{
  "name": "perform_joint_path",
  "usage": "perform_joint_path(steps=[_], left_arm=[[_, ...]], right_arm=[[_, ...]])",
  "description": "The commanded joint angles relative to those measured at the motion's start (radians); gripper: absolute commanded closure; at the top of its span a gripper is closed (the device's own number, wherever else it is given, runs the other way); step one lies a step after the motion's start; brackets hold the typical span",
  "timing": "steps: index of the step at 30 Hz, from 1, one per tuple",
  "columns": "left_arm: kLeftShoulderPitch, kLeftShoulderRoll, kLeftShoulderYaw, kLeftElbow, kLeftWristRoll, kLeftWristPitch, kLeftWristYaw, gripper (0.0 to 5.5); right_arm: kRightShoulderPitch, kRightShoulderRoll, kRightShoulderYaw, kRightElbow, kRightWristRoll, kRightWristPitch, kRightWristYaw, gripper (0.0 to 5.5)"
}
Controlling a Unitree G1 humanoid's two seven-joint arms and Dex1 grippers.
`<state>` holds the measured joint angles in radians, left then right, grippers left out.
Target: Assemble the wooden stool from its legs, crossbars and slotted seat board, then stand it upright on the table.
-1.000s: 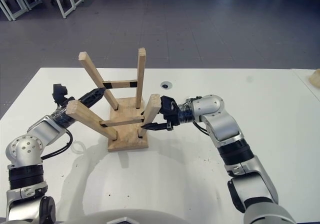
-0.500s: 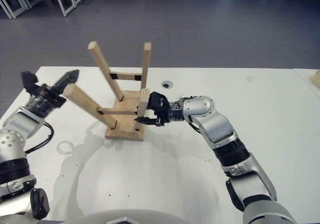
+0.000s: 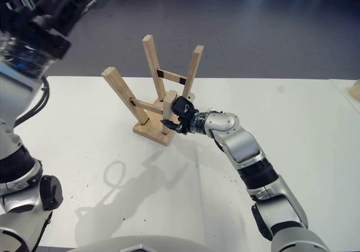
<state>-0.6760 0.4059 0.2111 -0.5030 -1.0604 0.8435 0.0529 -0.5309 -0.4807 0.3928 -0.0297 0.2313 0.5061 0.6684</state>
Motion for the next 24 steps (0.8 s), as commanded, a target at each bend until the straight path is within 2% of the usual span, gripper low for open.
perform_joint_path(steps=[1, 5, 7, 11, 15, 16, 20, 24], left_arm=[[0.076, -0.099, -0.263, 0.016, 0.182, 0.033, 0.065, 2.01], [0.100, -0.190, -0.383, 0.175, 0.370, 0.000, 0.119, 2.01], [0.093, -0.221, -0.406, 0.259, 0.460, -0.031, 0.131, 2.01], [0.033, -0.289, -0.368, 0.342, 0.563, -0.131, 0.137, 2.01], [-0.063, -0.271, -0.356, 0.330, 0.652, -0.193, 0.086, 2.01], [-0.056, -0.275, -0.359, 0.343, 0.662, -0.193, 0.073, 2.21], [0.081, -0.302, -0.433, 0.444, 0.706, -0.155, 0.029, 2.80], [0.256, -0.314, -0.547, 0.558, 0.811, -0.170, 0.023, 2.86]], right_arm=[[0.105, -0.057, 0.066, 0.107, -0.089, 0.181, -0.011, 3.44], [0.092, -0.050, 0.071, 0.117, -0.090, 0.175, -0.007, 3.44], [0.087, -0.045, 0.074, 0.118, -0.089, 0.175, -0.006, 3.44], [0.085, -0.037, 0.075, 0.121, -0.089, 0.173, -0.011, 3.44], [0.088, -0.035, 0.072, 0.113, -0.086, 0.176, -0.015, 3.44], [0.090, -0.036, 0.072, 0.110, -0.086, 0.177, -0.016, 3.44], [0.094, -0.037, 0.072, 0.104, -0.084, 0.180, -0.016, 3.44], [0.096, -0.039, 0.073, 0.097, -0.082, 0.185, -0.014, 3.44]])
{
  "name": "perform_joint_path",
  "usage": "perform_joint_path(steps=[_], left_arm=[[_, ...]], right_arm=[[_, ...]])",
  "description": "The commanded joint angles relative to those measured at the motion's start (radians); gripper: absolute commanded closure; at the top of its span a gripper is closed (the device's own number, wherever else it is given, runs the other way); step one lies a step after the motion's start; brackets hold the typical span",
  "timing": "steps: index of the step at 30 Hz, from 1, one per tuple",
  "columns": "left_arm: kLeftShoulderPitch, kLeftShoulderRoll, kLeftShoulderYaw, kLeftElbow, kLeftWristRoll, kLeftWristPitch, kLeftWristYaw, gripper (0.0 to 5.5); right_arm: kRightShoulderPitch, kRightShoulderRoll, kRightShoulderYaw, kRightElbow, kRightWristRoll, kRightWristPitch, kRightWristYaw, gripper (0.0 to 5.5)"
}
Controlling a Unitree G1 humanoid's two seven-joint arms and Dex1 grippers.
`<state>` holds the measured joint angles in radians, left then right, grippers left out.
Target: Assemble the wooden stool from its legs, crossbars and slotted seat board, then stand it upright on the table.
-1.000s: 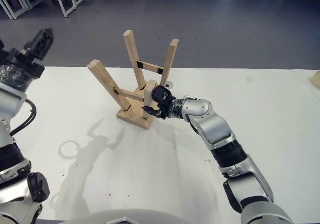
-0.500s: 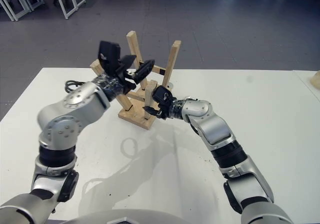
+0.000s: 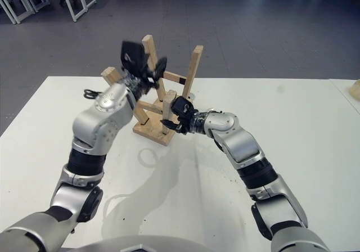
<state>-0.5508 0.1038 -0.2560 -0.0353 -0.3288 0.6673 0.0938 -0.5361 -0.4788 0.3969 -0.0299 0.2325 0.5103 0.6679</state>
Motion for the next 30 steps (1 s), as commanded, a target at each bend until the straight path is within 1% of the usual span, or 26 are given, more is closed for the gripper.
perform_joint_path(steps=[1, 4, 7, 9, 11, 13, 14, 16, 17, 19, 20, 21, 22, 24, 27, 30], left_arm=[[0.151, -0.027, -0.087, 0.093, 0.090, -0.002, -0.018, 2.86], [0.174, -0.068, -0.078, 0.089, 0.110, -0.026, -0.019, 2.86], [0.162, -0.112, -0.011, 0.004, 0.079, -0.035, -0.022, 2.86], [0.122, -0.130, 0.066, -0.134, 0.034, -0.006, -0.010, 2.86], [0.044, -0.139, 0.159, -0.267, -0.029, 0.039, 0.005, 2.86], [-0.068, -0.146, 0.267, -0.357, -0.129, 0.093, 0.025, 2.86], [-0.146, -0.142, 0.342, -0.385, -0.199, 0.114, 0.047, 2.86], [-0.334, -0.096, 0.512, -0.402, -0.360, 0.123, 0.103, 2.86], [-0.411, -0.055, 0.583, -0.396, -0.405, 0.120, 0.133, 2.86], [-0.493, 0.056, 0.680, -0.362, -0.403, 0.121, 0.170, 2.86], [-0.502, 0.119, 0.722, -0.332, -0.375, 0.130, 0.191, 2.86], [-0.461, 0.194, 0.749, -0.283, -0.312, 0.139, 0.199, 2.86], [-0.391, 0.249, 0.771, -0.228, -0.249, 0.148, 0.214, 2.86], [-0.251, 0.313, 0.765, -0.125, -0.164, 0.143, 0.190, 2.86], [-0.079, 0.287, 0.686, 0.052, -0.112, 0.127, 0.101, 2.86], [0.001, 0.247, 0.626, 0.120, -0.103, 0.111, 0.029, 2.86]], right_arm=[[0.101, -0.041, 0.069, 0.096, -0.082, 0.182, -0.014, 3.44], [0.098, -0.039, 0.073, 0.095, -0.079, 0.186, -0.015, 3.44], [0.095, -0.030, 0.092, 0.108, -0.081, 0.187, -0.006, 3.44], [0.069, -0.012, 0.118, 0.172, -0.084, 0.184, 0.024, 3.44], [0.038, 0.006, 0.118, 0.271, -0.071, 0.180, 0.066, 3.44], [0.023, 0.000, 0.119, 0.363, -0.070, 0.144, 0.127, 3.44], [0.020, -0.010, 0.125, 0.402, -0.071, 0.123, 0.166, 3.44], [0.025, -0.044, 0.147, 0.454, -0.084, 0.071, 0.247, 3.44], [0.030, -0.060, 0.152, 0.464, -0.088, 0.050, 0.279, 3.44], [0.035, -0.078, 0.150, 0.470, -0.094, 0.012, 0.314, 3.44], [0.039, -0.084, 0.145, 0.467, -0.094, -0.006, 0.323, 3.44], [0.050, -0.092, 0.141, 0.453, -0.090, -0.022, 0.330, 3.44], [0.064, -0.101, 0.142, 0.431, -0.087, -0.036, 0.339, 3.44], [0.090, -0.119, 0.150, 0.390, -0.085, -0.058, 0.352, 3.44], [0.132, -0.160, 0.168, 0.318, -0.074, -0.112, 0.398, 3.44], [0.145, -0.188, 0.177, 0.298, -0.067, -0.148, 0.431, 3.44]])
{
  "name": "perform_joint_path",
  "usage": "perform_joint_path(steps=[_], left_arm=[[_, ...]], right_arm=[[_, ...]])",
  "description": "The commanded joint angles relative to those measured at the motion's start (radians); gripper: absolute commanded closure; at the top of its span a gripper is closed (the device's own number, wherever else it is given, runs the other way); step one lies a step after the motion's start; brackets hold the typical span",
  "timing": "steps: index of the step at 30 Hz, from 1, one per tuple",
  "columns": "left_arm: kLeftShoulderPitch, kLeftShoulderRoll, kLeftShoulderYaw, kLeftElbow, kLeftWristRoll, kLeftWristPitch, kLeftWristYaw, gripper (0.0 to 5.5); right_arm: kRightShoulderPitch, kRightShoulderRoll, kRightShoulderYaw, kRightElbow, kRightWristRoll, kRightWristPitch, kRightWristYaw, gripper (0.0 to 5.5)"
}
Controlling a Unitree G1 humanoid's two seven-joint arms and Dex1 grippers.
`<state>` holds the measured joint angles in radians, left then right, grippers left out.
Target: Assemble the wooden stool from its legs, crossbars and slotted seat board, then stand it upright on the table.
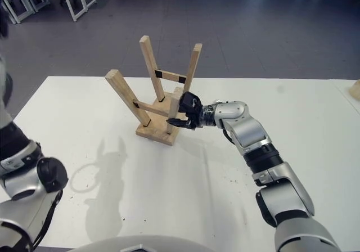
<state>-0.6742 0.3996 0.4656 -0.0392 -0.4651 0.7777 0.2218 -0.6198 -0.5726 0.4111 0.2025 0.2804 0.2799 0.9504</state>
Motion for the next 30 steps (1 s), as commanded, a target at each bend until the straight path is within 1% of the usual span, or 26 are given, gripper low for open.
perform_joint_path(steps=[1, 5, 7, 9, 10, 12, 13, 14, 16, 17, 19, 21, 24, 27, 30], left_arm=[[0.142, -0.056, -0.114, 0.124, 0.033, 0.004, -0.116, 2.86], [0.158, -0.060, -0.143, 0.127, 0.045, -0.005, -0.144, 2.86], [0.178, -0.100, -0.208, 0.074, 0.012, 0.017, -0.208, 2.86], [0.236, -0.175, -0.346, -0.067, -0.109, 0.128, -0.326, 2.86], [0.263, -0.205, -0.396, -0.124, -0.161, 0.178, -0.365, 2.86], [0.362, -0.191, -0.610, -0.234, -0.143, 0.250, -0.400, 2.86], [0.404, -0.194, -0.663, -0.246, -0.109, 0.260, -0.383, 2.86], [0.436, -0.197, -0.692, -0.253, -0.081, 0.263, -0.366, 2.86], [0.460, -0.153, -0.706, -0.248, -0.033, 0.264, -0.373, 2.86], [0.460, -0.097, -0.722, -0.235, -0.002, 0.261, -0.400, 2.86], [0.471, 0.050, -0.759, -0.191, 0.056, 0.250, -0.485, 2.86], [0.491, 0.131, -0.750, -0.166, 0.077, 0.235, -0.536, 2.86], [0.508, 0.135, -0.726, -0.181, 0.075, 0.236, -0.558, 2.86], [0.528, 0.076, -0.745, -0.243, 0.054, 0.264, -0.551, 2.86], [0.541, 0.052, -0.756, -0.284, 0.057, 0.286, -0.548, 2.86]], right_arm=[[0.227, -0.101, 0.164, 0.063, -0.111, 0.075, 0.158, 3.44], [0.216, -0.103, 0.156, 0.070, -0.104, 0.065, 0.165, 3.44], [0.213, -0.102, 0.151, 0.067, -0.101, 0.068, 0.163, 3.44], [0.211, -0.102, 0.150, 0.058, -0.097, 0.071, 0.166, 3.44], [0.210, -0.102, 0.151, 0.055, -0.096, 0.071, 0.168, 3.44], [0.199, -0.099, 0.152, 0.049, -0.096, 0.066, 0.173, 3.44], [0.194, -0.099, 0.149, 0.047, -0.086, 0.066, 0.179, 3.44], [0.192, -0.103, 0.147, 0.042, -0.081, 0.055, 0.186, 3.44], [0.204, -0.121, 0.143, 0.027, -0.064, 0.026, 0.215, 3.44], [0.217, -0.128, 0.135, 0.021, -0.050, 0.005, 0.235, 3.44], [0.237, -0.140, 0.127, 0.025, -0.028, -0.040, 0.285, 3.44], [0.242, -0.145, 0.124, 0.027, -0.018, -0.052, 0.305, 3.44], [0.226, -0.123, 0.101, 0.036, 0.003, -0.057, 0.295, 3.44], [0.195, -0.097, 0.093, 0.059, -0.003, -0.066, 0.281, 3.44], [0.173, -0.087, 0.086, 0.062, -0.001, -0.063, 0.282, 3.44]])
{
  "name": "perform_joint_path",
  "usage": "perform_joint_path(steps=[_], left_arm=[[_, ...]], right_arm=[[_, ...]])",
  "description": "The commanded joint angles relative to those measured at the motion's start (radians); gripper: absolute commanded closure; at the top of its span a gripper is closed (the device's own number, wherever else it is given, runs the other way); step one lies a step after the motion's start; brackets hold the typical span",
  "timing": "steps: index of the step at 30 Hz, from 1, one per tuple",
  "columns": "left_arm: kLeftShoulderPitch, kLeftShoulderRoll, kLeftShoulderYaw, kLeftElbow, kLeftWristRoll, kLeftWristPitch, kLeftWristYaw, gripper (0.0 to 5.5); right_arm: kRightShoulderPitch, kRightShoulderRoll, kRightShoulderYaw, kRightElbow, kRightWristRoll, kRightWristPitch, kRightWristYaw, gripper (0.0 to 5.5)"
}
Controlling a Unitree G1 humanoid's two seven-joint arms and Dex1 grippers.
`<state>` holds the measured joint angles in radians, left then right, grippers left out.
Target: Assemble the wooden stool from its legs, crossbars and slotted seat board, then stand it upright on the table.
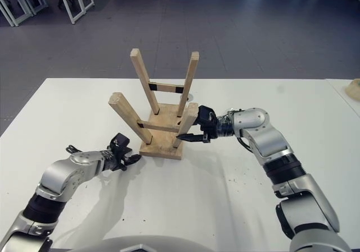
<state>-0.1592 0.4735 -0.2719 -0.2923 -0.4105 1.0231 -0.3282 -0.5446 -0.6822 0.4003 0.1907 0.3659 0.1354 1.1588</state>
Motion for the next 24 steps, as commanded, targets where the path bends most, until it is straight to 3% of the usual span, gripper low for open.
perform_joint_path(steps=[1, 5, 13, 16, 20, 22, 24], left_arm=[[0.024, -0.026, -0.015, -0.031, 0.007, 0.043, 0.002, 2.86], [0.019, -0.031, 0.004, -0.013, 0.025, 0.043, 0.005, 2.86], [0.049, -0.071, -0.004, -0.020, 0.057, 0.042, 0.021, 2.89], [0.059, -0.076, 0.001, -0.030, 0.064, 0.044, 0.023, 2.89], [0.079, -0.086, 0.006, -0.051, 0.071, 0.054, 0.030, 2.89], [0.093, -0.089, 0.011, -0.058, 0.074, 0.053, 0.034, 2.89], [0.096, -0.089, 0.018, -0.057, 0.079, 0.050, 0.034, 2.89]], right_arm=[[0.092, 0.021, 0.094, 0.072, -0.088, 0.079, 0.074, 3.44], [0.048, 0.030, 0.071, 0.070, -0.095, 0.075, 0.050, 3.44], [-0.051, 0.047, -0.006, 0.028, -0.109, 0.141, 0.060, 1.77], [-0.039, -0.027, -0.023, 0.042, -0.162, 0.127, 0.094, 1.12], [0.045, -0.213, -0.066, -0.007, -0.227, 0.106, 0.154, 0.41], [0.109, -0.239, -0.155, -0.102, -0.217, 0.157, 0.066, 0.03], [0.157, -0.119, -0.353, -0.313, -0.056, 0.371, -0.143, 0.26]])
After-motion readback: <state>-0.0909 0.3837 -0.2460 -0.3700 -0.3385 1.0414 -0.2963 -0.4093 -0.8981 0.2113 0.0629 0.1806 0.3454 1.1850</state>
